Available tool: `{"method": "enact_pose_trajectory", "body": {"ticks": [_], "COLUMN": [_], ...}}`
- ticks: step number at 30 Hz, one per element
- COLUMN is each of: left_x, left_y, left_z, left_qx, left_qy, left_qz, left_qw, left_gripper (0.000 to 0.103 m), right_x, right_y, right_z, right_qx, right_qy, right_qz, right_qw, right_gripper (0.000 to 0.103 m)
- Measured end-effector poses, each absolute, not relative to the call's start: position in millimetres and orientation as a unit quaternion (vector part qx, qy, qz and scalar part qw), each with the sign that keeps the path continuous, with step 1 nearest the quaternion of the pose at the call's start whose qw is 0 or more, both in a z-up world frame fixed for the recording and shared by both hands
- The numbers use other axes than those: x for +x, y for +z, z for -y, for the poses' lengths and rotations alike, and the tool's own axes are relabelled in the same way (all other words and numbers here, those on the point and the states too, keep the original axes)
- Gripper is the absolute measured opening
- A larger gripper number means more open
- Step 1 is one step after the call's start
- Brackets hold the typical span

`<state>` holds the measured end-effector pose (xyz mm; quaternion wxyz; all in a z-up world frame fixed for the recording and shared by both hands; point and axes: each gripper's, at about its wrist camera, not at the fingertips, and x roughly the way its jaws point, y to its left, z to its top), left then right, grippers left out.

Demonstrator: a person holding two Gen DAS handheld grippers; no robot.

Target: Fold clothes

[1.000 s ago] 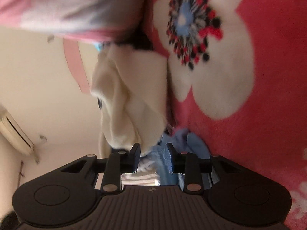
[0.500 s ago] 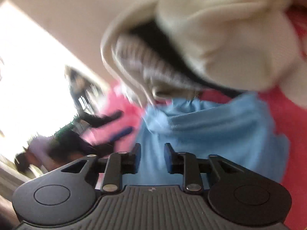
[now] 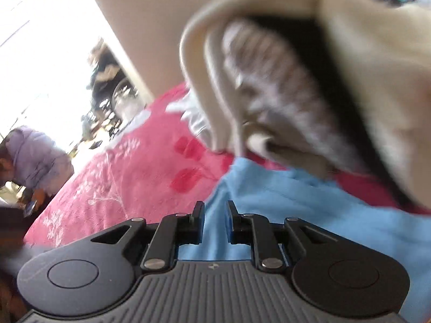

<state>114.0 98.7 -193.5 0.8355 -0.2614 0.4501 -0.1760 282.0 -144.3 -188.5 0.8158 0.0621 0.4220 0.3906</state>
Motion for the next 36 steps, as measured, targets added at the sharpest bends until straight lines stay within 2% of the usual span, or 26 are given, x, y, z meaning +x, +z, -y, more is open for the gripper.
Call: {"method": "enact_pose_trajectory", "body": {"ticks": [3,8,13,16,19,22,24,28,30,32,36], "left_x": [102,90,89,90,90,86,84,73,70,66,58], "left_y": [-195,-195,-199,-198,-194,-186,-184,-179,-177,-177,-174], "left_z": [-98,-100,-111,-115,-109,-105,-108,-120,-123,-126,-125], "left_qx": [-0.247,-0.241,-0.257,-0.261,-0.251,-0.231,-0.226,-0.228,-0.227,-0.227,-0.230], "left_qy": [-0.177,-0.178,-0.183,-0.183,-0.179,-0.165,-0.147,-0.118,-0.113,-0.114,-0.123], "left_qz": [-0.448,-0.443,-0.436,-0.432,-0.432,-0.425,-0.425,-0.419,-0.419,-0.422,-0.425], "left_qw": [0.841,0.845,0.843,0.844,0.847,0.860,0.864,0.871,0.872,0.870,0.867], "left_gripper": [0.050,0.050,0.050,0.050,0.050,0.050,0.050,0.050,0.050,0.050,0.050], "right_x": [313,314,254,255,265,278,271,241,221,211,178], "right_y": [-201,-176,-126,-134,-167,-190,-180,-144,-125,-113,-133], "right_z": [139,198,269,294,281,305,329,354,355,339,308], "right_qx": [0.077,0.186,0.146,0.113,0.083,0.107,0.148,0.196,0.204,0.196,0.204], "right_qy": [0.329,0.263,0.247,0.243,0.240,0.147,0.089,0.111,0.165,0.211,0.276], "right_qz": [-0.410,-0.377,-0.372,-0.424,-0.452,-0.454,-0.426,-0.421,-0.439,-0.470,-0.554], "right_qw": [0.847,0.869,0.883,0.865,0.855,0.872,0.888,0.879,0.859,0.834,0.758], "right_gripper": [0.011,0.015,0.019,0.019,0.018,0.000,0.010,0.010,0.014,0.023,0.026]}}
